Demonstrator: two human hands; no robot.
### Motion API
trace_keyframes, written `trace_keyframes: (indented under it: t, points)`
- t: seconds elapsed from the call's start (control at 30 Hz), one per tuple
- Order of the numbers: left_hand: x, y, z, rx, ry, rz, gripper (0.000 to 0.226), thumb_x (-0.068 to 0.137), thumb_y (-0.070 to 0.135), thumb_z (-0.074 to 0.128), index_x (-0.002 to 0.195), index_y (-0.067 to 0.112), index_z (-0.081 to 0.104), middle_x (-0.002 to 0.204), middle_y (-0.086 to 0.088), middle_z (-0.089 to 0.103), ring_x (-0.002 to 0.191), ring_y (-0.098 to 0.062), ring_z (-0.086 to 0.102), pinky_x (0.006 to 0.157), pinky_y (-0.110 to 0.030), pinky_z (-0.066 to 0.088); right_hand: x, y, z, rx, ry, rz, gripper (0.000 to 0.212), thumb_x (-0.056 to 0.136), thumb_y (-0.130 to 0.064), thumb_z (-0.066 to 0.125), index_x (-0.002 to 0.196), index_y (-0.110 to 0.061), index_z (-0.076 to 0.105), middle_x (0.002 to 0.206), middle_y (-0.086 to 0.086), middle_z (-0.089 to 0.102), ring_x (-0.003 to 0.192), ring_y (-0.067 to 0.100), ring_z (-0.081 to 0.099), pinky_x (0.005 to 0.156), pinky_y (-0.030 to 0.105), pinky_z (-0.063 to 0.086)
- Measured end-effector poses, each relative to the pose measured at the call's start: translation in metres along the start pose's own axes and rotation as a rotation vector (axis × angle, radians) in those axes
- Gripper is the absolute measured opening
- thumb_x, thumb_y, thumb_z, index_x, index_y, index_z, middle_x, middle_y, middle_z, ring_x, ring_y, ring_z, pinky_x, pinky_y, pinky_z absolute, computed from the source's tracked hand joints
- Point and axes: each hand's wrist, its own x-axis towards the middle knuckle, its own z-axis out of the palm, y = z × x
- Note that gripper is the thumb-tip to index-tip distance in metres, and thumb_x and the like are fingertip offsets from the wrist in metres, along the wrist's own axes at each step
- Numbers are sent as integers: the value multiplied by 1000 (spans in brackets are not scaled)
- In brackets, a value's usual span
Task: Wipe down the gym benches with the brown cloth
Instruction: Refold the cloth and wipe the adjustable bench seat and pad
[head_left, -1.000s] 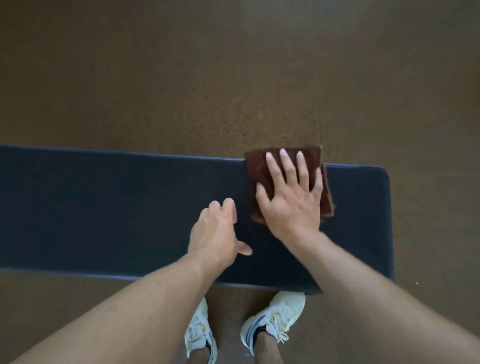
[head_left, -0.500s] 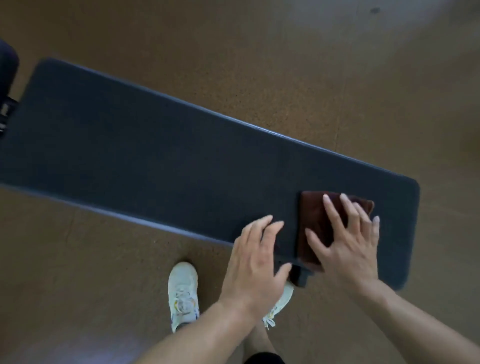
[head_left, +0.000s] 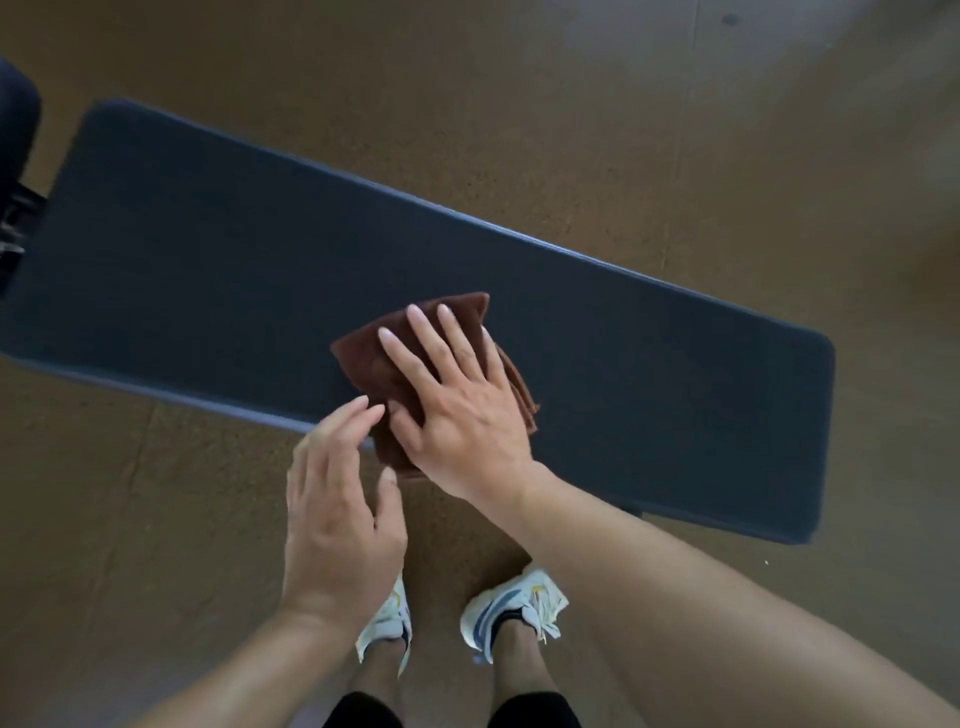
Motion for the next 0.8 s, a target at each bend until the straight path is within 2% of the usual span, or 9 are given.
trace_keyframes:
  t: [0.07,0.1,0.23,0.3,0.4,0.5,0.67,0.8]
  points:
    - [11,6,-3,44,-82,78,65,82,-2,71,140,15,47,146,-2,48,139,-19,42,119,-32,26,-22,37,-7,-5,20,82,66,101,-48,45,164,-37,28,175,-4,16,163,19,3,131,51,5]
    - [14,9,-2,62,-125,115,65,83,0,71,142,16,47,147,-1,46,141,-18,39,120,-34,27,-36,58,-10,-9,36,193,67,100,-49,44,164,-38,27,175,-5,15,163,18,2,131,50,5]
    - [9,43,24,49,-337,124,65,89,13,69,147,27,42,158,12,33,151,-6,21,121,-36,22,-129,137,-27,87,112,894,72,94,-58,27,163,-45,14,176,-12,5,162,11,-6,131,47,2]
    - [-2,71,50,8,-405,114,69,91,19,68,151,32,37,162,20,22,152,1,9,123,-33,17,-169,154,-30,158,141,1063,70,94,-58,26,161,-48,7,176,-11,4,161,10,-8,131,47,1]
    - [-17,111,93,-22,-533,217,75,95,28,62,157,36,22,164,25,3,149,9,-12,125,-26,3,-175,171,-31,156,169,1106,72,93,-58,24,163,-46,8,176,-8,3,161,13,-9,131,47,-1]
    - [-19,142,121,-24,-588,274,74,98,33,56,156,40,11,161,28,-4,143,15,-23,116,-13,-11,-152,191,-38,127,204,1178,75,93,-60,18,165,-42,7,176,-7,0,161,16,-10,131,49,-3]
    - [-19,146,144,-18,-589,269,71,93,24,66,153,35,31,161,24,20,149,11,-1,119,-20,6,-144,220,-45,96,244,1168,71,96,-57,26,164,-40,11,175,-4,5,162,20,-8,130,54,-3]
    - [-25,142,159,14,-579,229,68,89,18,72,149,30,42,158,18,33,150,8,12,119,-28,16,-140,231,-51,100,199,1126,71,98,-56,27,164,-39,8,176,-4,2,162,21,-12,129,56,-3]
